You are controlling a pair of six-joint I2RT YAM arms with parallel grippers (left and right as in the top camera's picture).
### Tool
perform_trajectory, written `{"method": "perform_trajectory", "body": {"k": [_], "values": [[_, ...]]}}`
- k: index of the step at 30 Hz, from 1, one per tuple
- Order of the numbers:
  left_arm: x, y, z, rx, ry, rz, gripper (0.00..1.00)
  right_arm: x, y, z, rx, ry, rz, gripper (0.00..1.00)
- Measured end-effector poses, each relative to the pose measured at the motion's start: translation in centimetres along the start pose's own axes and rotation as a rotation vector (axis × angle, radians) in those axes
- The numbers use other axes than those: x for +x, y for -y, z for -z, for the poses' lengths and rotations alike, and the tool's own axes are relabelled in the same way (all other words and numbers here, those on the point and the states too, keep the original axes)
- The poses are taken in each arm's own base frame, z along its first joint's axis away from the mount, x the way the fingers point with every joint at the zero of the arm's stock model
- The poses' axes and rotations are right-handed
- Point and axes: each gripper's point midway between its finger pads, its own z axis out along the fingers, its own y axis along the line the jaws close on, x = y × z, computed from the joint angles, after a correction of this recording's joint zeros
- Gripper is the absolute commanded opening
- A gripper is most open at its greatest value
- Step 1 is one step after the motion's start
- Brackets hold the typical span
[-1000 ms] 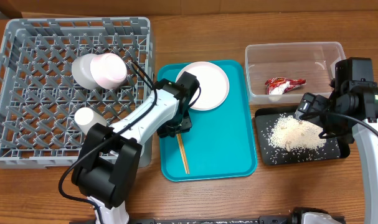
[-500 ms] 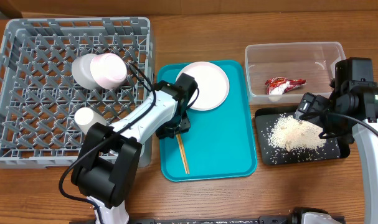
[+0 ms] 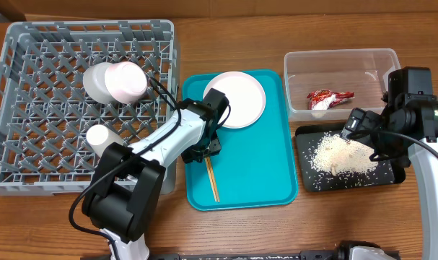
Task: Sort waste into correct bins and load items into the dishwasher
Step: 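Lift one wooden chopstick off the teal tray with the left gripper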
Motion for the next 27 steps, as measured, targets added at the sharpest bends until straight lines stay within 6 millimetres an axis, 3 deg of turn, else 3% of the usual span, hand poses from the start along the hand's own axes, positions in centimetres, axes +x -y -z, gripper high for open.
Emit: {"method": "perform_trajectory", "body": {"k": [7,20,27], "values": [[0.1,-0.1,0.0,0.0,0.0,0.003,0.44,0.0,0.0,0.0,0.0,-0.001,0.0,1.0],[1.7,-1.5,-0.4,-0.055,-0.054,0.018,0.47,0.0,0.0,0.0,0.0,0.0,0.0,1.0],[0.7,-0.1,-0.6,0.003,-0.01,0.024,0.25,0.1,0.0,0.0,0.002,-0.005,0.001,1.0]]}}
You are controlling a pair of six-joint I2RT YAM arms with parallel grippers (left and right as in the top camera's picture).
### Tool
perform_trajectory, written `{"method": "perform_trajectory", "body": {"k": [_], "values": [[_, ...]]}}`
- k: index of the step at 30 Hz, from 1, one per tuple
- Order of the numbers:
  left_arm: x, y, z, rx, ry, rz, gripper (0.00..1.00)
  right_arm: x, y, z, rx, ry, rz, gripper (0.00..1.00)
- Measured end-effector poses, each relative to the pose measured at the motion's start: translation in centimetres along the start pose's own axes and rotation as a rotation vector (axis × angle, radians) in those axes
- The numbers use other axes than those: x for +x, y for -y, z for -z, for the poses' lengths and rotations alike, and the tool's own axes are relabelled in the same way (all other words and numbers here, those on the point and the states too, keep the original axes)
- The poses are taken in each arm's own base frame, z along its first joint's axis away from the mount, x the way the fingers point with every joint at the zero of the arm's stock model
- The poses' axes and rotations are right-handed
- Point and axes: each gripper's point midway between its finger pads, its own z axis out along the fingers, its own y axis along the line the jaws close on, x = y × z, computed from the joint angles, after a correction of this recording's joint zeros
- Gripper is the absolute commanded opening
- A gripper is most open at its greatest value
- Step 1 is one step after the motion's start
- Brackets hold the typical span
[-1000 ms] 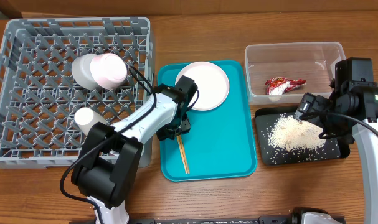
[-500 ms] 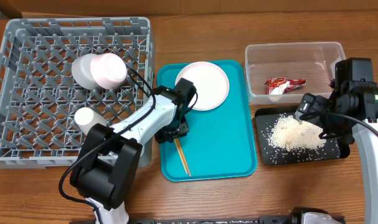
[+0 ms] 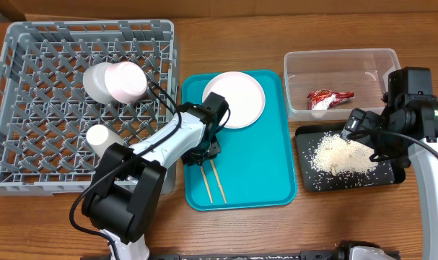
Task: Sort waste into correct bins and load items into the dishwasher
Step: 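Lift one wooden chopstick off the teal tray with the left gripper, then carry the chopstick into the dish rack and release it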
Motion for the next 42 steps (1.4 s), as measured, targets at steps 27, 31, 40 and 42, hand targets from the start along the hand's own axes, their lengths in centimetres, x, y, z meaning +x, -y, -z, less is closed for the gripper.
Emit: {"method": "perform_trajectory", "body": {"k": [27,31,40,42], "values": [[0.5,0.2,0.6,0.005,-0.034,-0.043,0.04,0.2,0.1,0.0,0.004,-0.008,0.001,1.0],[-0.7,0.6,3.1,-0.001,-0.005,-0.09,0.04,0.2,0.1,0.0,0.003,-0.008,0.0,1.0],[-4.6,1.5,10.8,0.073,0.151,-0.225,0.04,0.2,0.1,0.0,0.004,-0.008,0.001,1.0],[-5.8,0.9,12.2,0.085,0.182,-0.259,0.04,0.2,0.1,0.0,0.003,-0.008,0.001,1.0]]}}
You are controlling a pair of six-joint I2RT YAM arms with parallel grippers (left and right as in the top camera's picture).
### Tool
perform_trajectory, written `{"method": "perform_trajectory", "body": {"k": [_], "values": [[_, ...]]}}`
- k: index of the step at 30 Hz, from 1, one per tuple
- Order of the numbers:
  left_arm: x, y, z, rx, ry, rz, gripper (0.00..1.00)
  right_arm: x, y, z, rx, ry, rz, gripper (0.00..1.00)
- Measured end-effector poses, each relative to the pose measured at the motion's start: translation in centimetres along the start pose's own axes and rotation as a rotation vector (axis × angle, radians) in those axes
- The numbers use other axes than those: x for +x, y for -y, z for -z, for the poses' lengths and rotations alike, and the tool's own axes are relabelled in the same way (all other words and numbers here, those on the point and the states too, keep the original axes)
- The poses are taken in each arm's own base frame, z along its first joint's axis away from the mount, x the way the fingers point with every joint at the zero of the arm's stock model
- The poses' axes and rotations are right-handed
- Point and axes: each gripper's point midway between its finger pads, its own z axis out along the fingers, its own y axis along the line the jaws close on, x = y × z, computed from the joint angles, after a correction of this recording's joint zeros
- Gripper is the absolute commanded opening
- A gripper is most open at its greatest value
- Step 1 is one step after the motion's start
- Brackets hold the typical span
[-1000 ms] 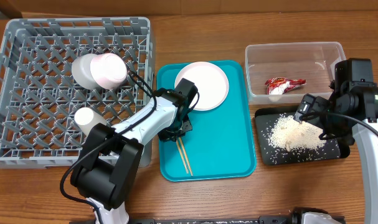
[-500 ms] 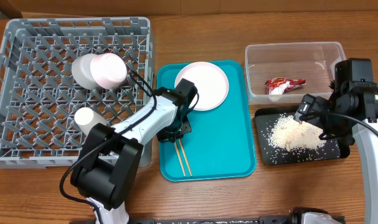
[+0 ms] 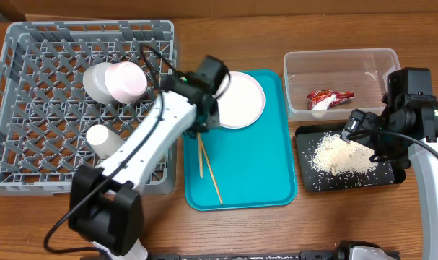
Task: Sort waste into correct bins and load items into the dishwasher
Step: 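Carry the chopstick into the dish rack and release it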
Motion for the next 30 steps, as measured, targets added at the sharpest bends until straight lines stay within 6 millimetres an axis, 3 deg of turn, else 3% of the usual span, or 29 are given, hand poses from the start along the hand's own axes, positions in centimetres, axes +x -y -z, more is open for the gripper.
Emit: {"method": "perform_trajectory", "body": {"k": [5,9,13,22,26,27,28,30], "values": [[-3.3,-4.0,1.6,-0.004,0.053,-0.012,0.04,0.0,0.0,0.0,0.0,0.0,0.0,1.0],[-4.7,-7.4,1.4,-0.022,0.063,0.027,0.04,0.0,0.0,0.0,0.0,0.0,0.0,1.0],[-6.0,-9.6,1.1,-0.024,0.086,0.052,0.04,0.0,0.0,0.0,0.0,0.0,0.0,1.0],[-5.6,-10.2,-3.0,-0.051,-0.013,0.034,0.04,0.0,0.0,0.0,0.0,0.0,0.0,1.0],[-6.0,-10.1,-3.4,-0.05,-0.008,0.032,0.04,0.0,0.0,0.0,0.0,0.0,0.0,1.0],[-6.1,-10.1,-3.4,-0.049,-0.004,0.032,0.24,0.0,0.0,0.0,0.0,0.0,0.0,1.0],[-6.1,-10.1,-3.4,-0.048,-0.001,0.032,0.36,0.0,0.0,0.0,0.0,0.0,0.0,1.0],[-6.1,-10.1,-3.4,-0.047,-0.001,0.027,0.44,0.0,0.0,0.0,0.0,0.0,0.0,1.0]]}}
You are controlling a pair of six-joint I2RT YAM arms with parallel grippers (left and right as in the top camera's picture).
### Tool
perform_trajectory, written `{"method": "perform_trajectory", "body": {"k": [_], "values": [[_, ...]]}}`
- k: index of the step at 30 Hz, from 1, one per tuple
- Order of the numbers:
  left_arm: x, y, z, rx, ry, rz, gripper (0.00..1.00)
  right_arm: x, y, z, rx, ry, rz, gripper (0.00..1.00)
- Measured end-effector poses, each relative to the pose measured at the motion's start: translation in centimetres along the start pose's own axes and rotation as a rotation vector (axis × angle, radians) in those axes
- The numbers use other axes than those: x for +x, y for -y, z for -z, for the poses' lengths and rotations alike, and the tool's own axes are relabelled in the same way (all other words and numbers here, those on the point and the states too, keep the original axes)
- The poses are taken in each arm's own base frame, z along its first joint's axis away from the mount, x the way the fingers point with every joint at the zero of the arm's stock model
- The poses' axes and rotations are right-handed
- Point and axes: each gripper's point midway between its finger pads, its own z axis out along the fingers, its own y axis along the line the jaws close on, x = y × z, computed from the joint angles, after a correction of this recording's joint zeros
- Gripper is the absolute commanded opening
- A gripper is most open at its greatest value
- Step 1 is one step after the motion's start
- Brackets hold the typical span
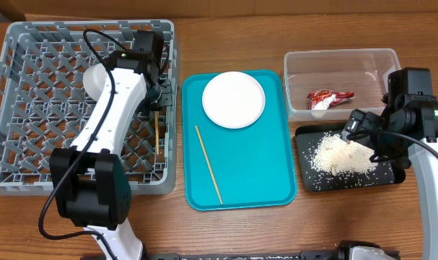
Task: Sort waste into correct bins and load items into the dishwasher
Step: 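Carry the chopstick into the dish rack and release it, then return the left gripper to the tray and grasp the second chopstick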
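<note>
My left gripper [159, 101] is over the right side of the grey dish rack [31, 173], shut on a wooden chopstick [156, 133] that hangs down over the rack's grid. A second chopstick [208, 165] lies slanted on the teal tray [269, 180]. Towards the tray's far end sits a white plate [233, 100]. In the rack, a pale cup [96, 79] shows partly behind the left arm. My right gripper [357, 130] hovers over the black tray [388, 177] of spilled rice [341, 155]; its jaws are not clear.
A clear plastic bin [305, 65] at the back right holds a red wrapper [330, 97]. The rack fills the left of the table and the left arm lies across it from the near edge.
My left gripper moved from the teal tray's left edge by the plate to over the rack's right side, with one chopstick in it. One chopstick stays on the tray. The right arm is unmoved.
My left gripper was low on the teal tray over the chopsticks below the plate. Then the two chopsticks lay apart beneath it. Later it was higher, beside the plate, with the sticks below it. Now one chopstick is over the rack and one is on the tray.
</note>
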Motion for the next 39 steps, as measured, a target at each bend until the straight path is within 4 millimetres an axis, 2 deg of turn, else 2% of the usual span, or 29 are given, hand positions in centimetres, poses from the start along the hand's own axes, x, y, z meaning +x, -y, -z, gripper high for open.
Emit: {"method": "perform_trajectory", "body": {"k": [1,3,6,10,12,14,17,19,23,26,31,34,39], "values": [[0.0,0.0,0.0,-0.001,-0.001,0.002,0.5,0.0,0.0,0.0,0.0,0.0,0.0,1.0],[0.1,-0.1,0.2,-0.002,-0.008,0.001,0.54,0.0,0.0,0.0,0.0,0.0,0.0,1.0],[-0.1,-0.1,1.2,-0.001,-0.008,-0.002,0.54,0.0,0.0,0.0,0.0,0.0,0.0,1.0],[-1.5,0.4,3.9,0.029,0.028,0.013,0.51,0.0,0.0,0.0,0.0,-0.001,0.0,1.0],[-1.7,1.2,5.3,0.078,0.028,0.028,0.51,0.0,0.0,0.0,0.0,0.0,0.0,1.0],[-1.0,2.4,5.9,0.128,-0.002,0.046,0.51,0.0,0.0,0.0,-0.001,0.002,0.0,1.0],[1.0,4.5,6.1,0.169,-0.072,0.064,0.52,-0.2,-0.1,0.0,-0.004,0.009,0.0,1.0],[2.4,6.7,6.0,0.186,-0.108,0.06,0.52,-0.2,-0.1,0.0,-0.004,0.009,0.0,1.0],[6.4,10.7,4.4,0.177,-0.189,0.047,0.54,-0.2,-0.1,0.0,-0.004,0.009,0.0,1.0],[9.4,12.6,2.4,0.147,-0.243,0.076,0.54,-0.2,-0.1,0.0,-0.004,0.008,0.0,1.0],[12.8,12.6,-1.3,0.09,-0.305,0.186,0.54,-0.2,-0.1,0.0,-0.004,0.009,0.0,1.0],[13.9,12.3,-3.2,0.072,-0.317,0.248,0.62,-0.2,-0.1,0.0,-0.004,0.008,0.0,1.0],[13.8,12.8,-5.5,0.107,-0.274,0.29,0.63,-0.2,-0.1,0.0,-0.004,0.008,0.0,1.0]]}}
